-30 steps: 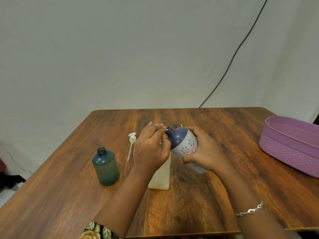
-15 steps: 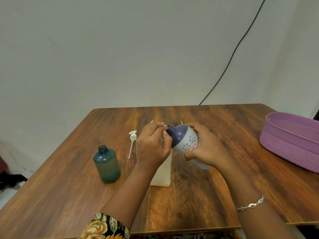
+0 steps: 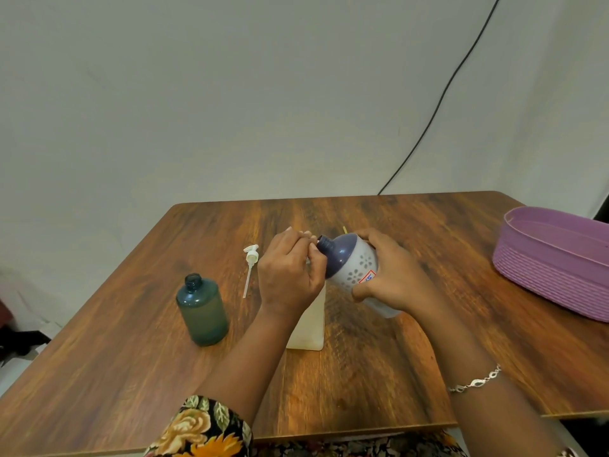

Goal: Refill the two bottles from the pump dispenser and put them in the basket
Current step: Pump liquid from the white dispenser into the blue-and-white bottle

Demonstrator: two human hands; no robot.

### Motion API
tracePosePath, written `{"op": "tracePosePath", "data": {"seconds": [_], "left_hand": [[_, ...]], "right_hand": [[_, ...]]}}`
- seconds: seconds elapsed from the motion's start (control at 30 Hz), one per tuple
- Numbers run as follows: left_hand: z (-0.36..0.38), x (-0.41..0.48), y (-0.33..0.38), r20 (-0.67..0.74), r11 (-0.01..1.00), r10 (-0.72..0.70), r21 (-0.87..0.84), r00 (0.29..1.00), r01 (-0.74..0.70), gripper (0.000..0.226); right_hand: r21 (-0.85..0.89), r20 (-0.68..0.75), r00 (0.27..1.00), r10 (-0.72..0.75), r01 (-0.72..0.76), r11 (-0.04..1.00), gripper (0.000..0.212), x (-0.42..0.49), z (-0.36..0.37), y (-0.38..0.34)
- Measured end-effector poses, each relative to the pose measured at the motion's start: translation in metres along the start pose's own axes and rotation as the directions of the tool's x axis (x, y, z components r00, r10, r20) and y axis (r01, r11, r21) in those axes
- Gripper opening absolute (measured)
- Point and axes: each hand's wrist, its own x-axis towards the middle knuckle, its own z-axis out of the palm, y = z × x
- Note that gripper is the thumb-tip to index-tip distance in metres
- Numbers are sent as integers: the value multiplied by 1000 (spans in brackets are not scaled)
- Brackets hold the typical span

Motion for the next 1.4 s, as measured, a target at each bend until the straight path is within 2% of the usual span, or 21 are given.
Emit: {"op": "tracePosePath", "data": {"seconds": [0.23, 0.53, 0.73, 0.9, 1.1, 1.4], "left_hand": [[-2, 11, 3, -8, 999, 52, 12, 999, -52, 33], [4, -5, -6, -54, 999, 21, -39, 998, -24, 35], [6, 9, -3, -73, 998, 42, -43, 996, -45, 36], [9, -10, -10, -111, 998, 22, -60, 994, -29, 55], [9, 5, -8, -120, 995, 53, -74, 991, -62, 60], [11, -10, -9, -140, 996, 19, -81, 990, -30, 56]], "right_hand": [[43, -36, 999, 5, -4, 999, 78, 0, -6, -1], [19, 11, 1000, -6, 6, 1000, 81, -1, 2, 3], [53, -29, 1000, -13, 14, 998, 79, 1, -5, 0], [32, 7, 1000, -3, 3, 999, 81, -2, -2, 2], [52, -2, 1000, -1, 1, 999, 80, -1, -4, -1], [34, 30, 1000, 7, -8, 999, 82, -2, 1, 1]]}}
